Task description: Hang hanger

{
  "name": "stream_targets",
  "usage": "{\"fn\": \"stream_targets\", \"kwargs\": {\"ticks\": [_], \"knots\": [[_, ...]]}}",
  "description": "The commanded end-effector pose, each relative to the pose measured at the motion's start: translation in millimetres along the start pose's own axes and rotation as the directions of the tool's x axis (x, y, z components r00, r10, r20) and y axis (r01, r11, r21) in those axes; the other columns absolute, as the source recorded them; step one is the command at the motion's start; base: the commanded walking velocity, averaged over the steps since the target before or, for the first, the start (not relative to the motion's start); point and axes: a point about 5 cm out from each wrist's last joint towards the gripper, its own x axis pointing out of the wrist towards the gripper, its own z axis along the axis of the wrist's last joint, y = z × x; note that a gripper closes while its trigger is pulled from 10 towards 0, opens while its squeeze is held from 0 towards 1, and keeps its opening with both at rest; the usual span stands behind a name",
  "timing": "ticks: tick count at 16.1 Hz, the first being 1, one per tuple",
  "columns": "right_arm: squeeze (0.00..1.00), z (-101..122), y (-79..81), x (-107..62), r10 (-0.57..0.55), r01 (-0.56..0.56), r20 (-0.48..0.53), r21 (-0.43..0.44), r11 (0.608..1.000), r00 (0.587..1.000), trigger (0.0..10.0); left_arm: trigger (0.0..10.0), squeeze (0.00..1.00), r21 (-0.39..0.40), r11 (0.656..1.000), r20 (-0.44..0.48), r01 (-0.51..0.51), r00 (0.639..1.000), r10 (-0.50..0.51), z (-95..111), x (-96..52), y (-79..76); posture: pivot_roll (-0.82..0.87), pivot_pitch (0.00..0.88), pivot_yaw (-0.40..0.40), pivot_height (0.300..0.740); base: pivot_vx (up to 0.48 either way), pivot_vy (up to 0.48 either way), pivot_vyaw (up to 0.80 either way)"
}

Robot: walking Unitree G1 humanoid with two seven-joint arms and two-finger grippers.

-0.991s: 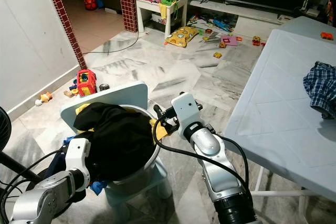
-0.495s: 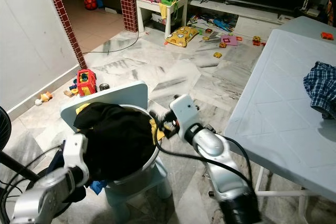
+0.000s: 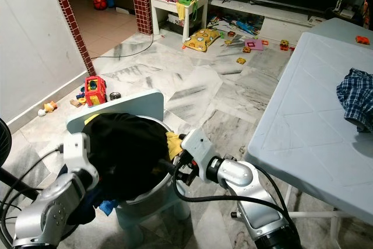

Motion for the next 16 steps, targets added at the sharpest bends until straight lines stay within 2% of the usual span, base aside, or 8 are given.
{"fn": "stream_targets", "kwargs": {"ticks": [1,3,6,9,11,12,14,16], "knots": [[0.0,0,1.4,-1.2,0.019,-0.02,-0.01,-0.021,1.0,1.0,10.0,0.0,0.0,0.021,1.0,0.047,0.023,0.999,-0.024,17,-1.6,-7.6,-0.11,0.046,-0.005,0.74,0.0,0.0,0.0],[0.0,0,0.7,-0.6,0.021,-0.022,-0.013,-0.028,0.999,1.0,10.0,0.0,0.0,0.06,0.995,0.103,0.077,0.991,-0.083,37,-4.5,-20.7,-0.1,0.041,-0.005,0.74,0.0,0.0,0.0],[0.0,0,-0.6,2.1,0.015,-0.015,-0.016,-0.041,0.999,1.0,10.0,0.0,0.0,0.085,0.985,0.28,0.149,0.945,-0.168,79,-11.0,-42.1,-0.1,0.03,-0.007,0.74,0.0,0.0,0.0],[0.0,0,-0.3,7.0,0.01,-0.011,-0.017,-0.073,0.997,1.0,10.0,0.0,0.0,0.107,0.972,0.44,0.209,0.867,-0.234,116,-18.5,-60.2,-0.09,0.011,-0.01,0.74,0.0,0.0,0.0],[0.0,-1,-0.1,8.4,0.012,-0.014,-0.021,-0.078,0.997,1.0,10.0,0.0,0.0,0.11,0.955,0.546,0.276,0.786,-0.29,150,-28.9,-79.6,-0.08,0.0,-0.016,0.74,0.0,0.0,0.0],[0.0,-3,0.4,10.0,0.015,-0.017,-0.024,-0.086,0.996,1.0,10.0,0.0,0.0,0.09,0.94,0.612,0.329,0.727,-0.312,170,-37.2,-90.0,-0.08,0.0,-0.017,0.74,0.0,0.0,0.0],[0.0,-4,1.3,13.1,0.017,-0.02,-0.027,-0.099,0.995,0.999,10.0,0.0,0.0,-0.023,0.919,0.68,0.393,0.68,-0.273,184,-44.2,-88.7,-0.08,0.0,-0.018,0.74,0.0,0.0,0.0],[0.0,-6,1.5,14.3,0.015,-0.018,-0.031,-0.11,0.994,0.999,10.0,0.0,0.0,-0.094,0.932,0.676,0.35,0.709,-0.198,173,-42.9,-73.5,-0.07,0.0,-0.017,0.74,0.0,0.0,0.0]]}}
